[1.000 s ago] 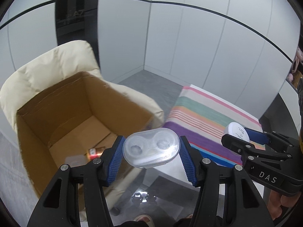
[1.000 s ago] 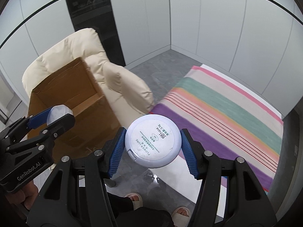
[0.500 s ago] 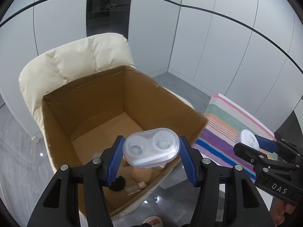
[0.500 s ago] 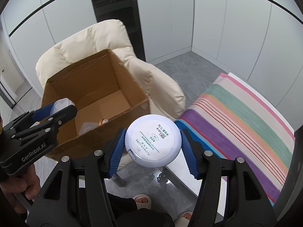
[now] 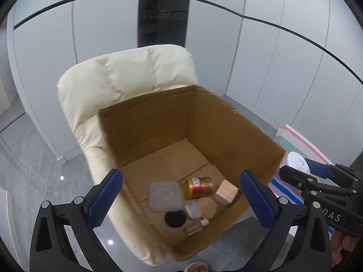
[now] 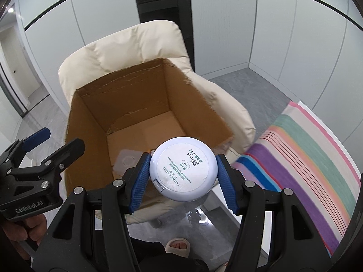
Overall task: Organize objects
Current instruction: 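Lift and carry the clear case and white compact over the cardboard box, then open the left tool releasing the clear case while the right tool releases the compact into the box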
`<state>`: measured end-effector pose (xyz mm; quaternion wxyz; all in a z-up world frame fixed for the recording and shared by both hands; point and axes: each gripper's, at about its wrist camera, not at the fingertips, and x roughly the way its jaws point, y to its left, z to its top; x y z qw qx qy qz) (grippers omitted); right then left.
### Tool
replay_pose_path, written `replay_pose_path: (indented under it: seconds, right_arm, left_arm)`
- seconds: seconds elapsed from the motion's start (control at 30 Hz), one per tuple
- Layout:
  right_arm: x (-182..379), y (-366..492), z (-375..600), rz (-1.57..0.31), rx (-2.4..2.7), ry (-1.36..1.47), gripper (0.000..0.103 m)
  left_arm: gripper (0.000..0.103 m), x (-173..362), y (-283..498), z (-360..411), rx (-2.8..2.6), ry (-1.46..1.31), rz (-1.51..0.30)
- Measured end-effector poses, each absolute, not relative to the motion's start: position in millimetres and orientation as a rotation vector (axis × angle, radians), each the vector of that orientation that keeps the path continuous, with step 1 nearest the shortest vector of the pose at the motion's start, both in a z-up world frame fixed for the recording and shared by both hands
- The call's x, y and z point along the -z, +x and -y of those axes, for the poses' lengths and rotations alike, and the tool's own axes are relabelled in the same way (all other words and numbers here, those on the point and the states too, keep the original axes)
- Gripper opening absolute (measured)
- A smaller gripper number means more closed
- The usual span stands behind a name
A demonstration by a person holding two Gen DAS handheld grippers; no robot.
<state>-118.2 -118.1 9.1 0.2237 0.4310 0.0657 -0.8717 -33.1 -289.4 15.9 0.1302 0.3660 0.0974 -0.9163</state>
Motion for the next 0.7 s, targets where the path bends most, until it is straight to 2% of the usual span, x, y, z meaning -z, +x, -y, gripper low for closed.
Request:
replay_pose_path:
  seconds: [0.43,0.53,0.7]
  right_arm:
    - [-7,-117,175,-0.204,2.346,1.179,0.061]
    - [-9,-116,186,-0.205,2.355,1.156,0.075]
    - [-8,-113,199,-0.217,2.352,1.152,0.078]
  left_arm:
    - [0.103,-11,5,347,2.573,1.041,-0.325]
    - [0.103,-9,13,356,2.557,1.038,-0.322]
    - [0.103,-8,24,370,2.526,1.036,-0.346]
